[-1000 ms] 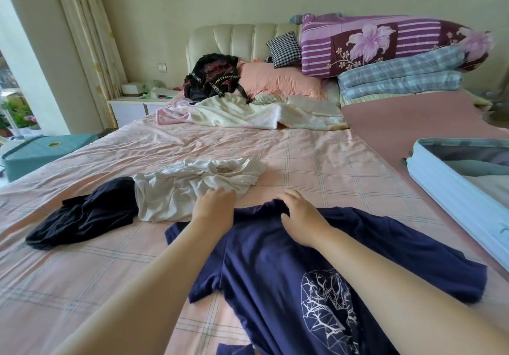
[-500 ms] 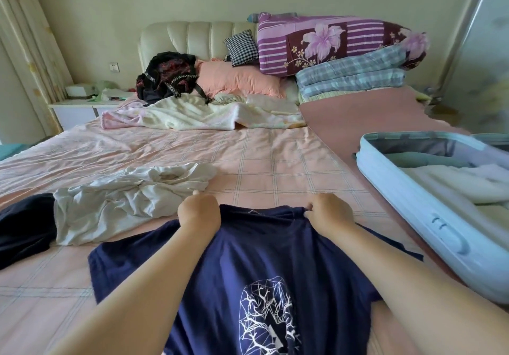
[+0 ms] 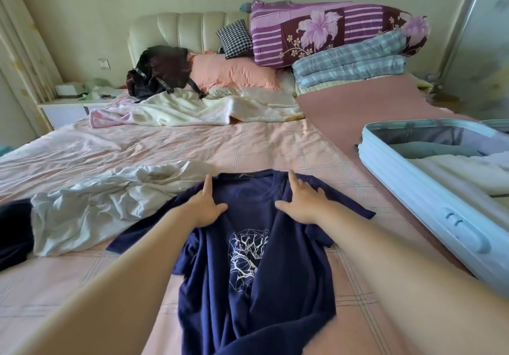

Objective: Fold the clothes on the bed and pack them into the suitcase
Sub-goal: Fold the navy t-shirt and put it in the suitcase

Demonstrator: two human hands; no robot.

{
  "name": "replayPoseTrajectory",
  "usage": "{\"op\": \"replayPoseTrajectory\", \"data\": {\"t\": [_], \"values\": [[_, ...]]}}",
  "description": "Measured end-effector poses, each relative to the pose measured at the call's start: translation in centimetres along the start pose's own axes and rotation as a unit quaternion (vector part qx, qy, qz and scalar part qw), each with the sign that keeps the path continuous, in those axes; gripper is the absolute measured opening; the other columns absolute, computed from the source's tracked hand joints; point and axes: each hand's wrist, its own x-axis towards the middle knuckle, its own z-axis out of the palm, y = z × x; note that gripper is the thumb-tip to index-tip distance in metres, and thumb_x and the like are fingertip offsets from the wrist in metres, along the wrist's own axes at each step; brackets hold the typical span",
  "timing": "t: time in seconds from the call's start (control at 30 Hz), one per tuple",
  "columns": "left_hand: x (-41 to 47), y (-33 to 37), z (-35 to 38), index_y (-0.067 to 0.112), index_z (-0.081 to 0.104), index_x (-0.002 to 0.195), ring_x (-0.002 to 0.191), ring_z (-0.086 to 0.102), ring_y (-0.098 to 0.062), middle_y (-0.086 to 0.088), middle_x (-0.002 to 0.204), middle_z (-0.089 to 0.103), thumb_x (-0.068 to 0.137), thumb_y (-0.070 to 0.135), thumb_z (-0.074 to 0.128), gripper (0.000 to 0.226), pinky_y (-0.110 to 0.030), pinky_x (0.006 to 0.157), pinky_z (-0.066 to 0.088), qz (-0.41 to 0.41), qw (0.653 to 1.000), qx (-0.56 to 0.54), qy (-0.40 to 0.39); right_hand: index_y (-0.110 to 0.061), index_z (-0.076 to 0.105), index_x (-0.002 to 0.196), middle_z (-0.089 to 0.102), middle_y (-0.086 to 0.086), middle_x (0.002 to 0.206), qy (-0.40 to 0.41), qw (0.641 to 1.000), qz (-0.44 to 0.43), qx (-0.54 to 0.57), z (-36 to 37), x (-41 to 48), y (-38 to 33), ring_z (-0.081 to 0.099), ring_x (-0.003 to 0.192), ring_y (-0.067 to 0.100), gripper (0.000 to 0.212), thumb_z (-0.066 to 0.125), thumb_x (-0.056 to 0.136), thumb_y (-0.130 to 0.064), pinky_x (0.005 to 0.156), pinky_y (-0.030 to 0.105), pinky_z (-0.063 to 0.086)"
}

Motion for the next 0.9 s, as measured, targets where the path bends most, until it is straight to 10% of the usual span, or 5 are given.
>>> {"op": "replayPoseTrajectory", "data": {"t": [0.17, 0.3, 0.47, 0.63, 0.9], "values": [[-1.8, -2.5, 0.4, 0.017, 0.025, 0.155, 0.144, 0.031, -0.029, -0.008, 0.156, 0.036, 0.101, 0.033, 0.047, 0.061, -0.042, 0.117, 0.026, 0.072, 0.993, 0.022, 0.096, -0.018, 0.014, 0.16, 0.008, 0.011, 0.167, 0.029, 0.991, -0.023, -0.126, 2.1, -1.2, 0.0, 0.004, 0.154, 0.029, 0.065, 0.03, 0.105, -0.049, 0.123, 0.054, 0.006], [-6.8, -4.4, -2.1, 0.03, 0.054, 0.102, 0.103, 0.051, -0.018, 0.01, 0.103, 0.053, 0.08, 0.043, 0.049, 0.025, -0.038, 0.092, 0.045, 0.157, 0.979, 0.027, 0.127, -0.022, 0.049, 0.143, 0.04, 0.005, 0.152, 0.134, 0.98, -0.136, -0.057, 2.2, -3.3, -4.8, 0.034, 0.141, 0.026, 0.045, 0.05, 0.099, -0.032, 0.114, 0.042, 0.027], [-11.8, -8.8, -2.8, 0.037, 0.055, 0.111, 0.097, 0.048, -0.008, 0.015, 0.102, 0.049, 0.07, 0.06, 0.054, 0.046, -0.026, 0.087, 0.042, 0.197, 0.967, 0.152, 0.056, -0.032, 0.065, 0.117, 0.058, -0.009, 0.114, 0.034, 0.977, -0.208, 0.041, 3.5, -9.0, -14.0, 0.058, 0.112, 0.018, 0.041, 0.06, 0.086, -0.059, 0.093, 0.035, 0.045], [-11.9, -11.0, -2.1, 0.023, 0.073, 0.088, 0.077, 0.06, -0.019, 0.004, 0.085, 0.054, 0.077, 0.004, 0.073, 0.023, -0.022, 0.064, 0.039, 0.246, 0.938, 0.205, 0.135, -0.032, 0.05, 0.136, 0.055, -0.004, 0.129, -0.02, 0.977, -0.209, -0.04, 5.5, -10.7, -16.1, 0.056, 0.12, 0.023, 0.055, 0.059, 0.085, -0.053, 0.095, 0.038, 0.046], [-14.4, -11.9, -5.8, 0.021, 0.07, 0.112, 0.108, 0.057, -0.028, -0.004, 0.117, 0.057, 0.089, 0.023, 0.064, 0.024, -0.035, 0.088, 0.05, -0.019, 0.936, 0.336, 0.1, -0.036, 0.054, 0.139, 0.062, -0.018, 0.119, -0.079, 0.978, -0.193, 0.013, 3.2, -12.5, -14.3, 0.056, 0.112, 0.007, 0.05, 0.06, 0.09, -0.033, 0.098, 0.029, 0.047]]}}
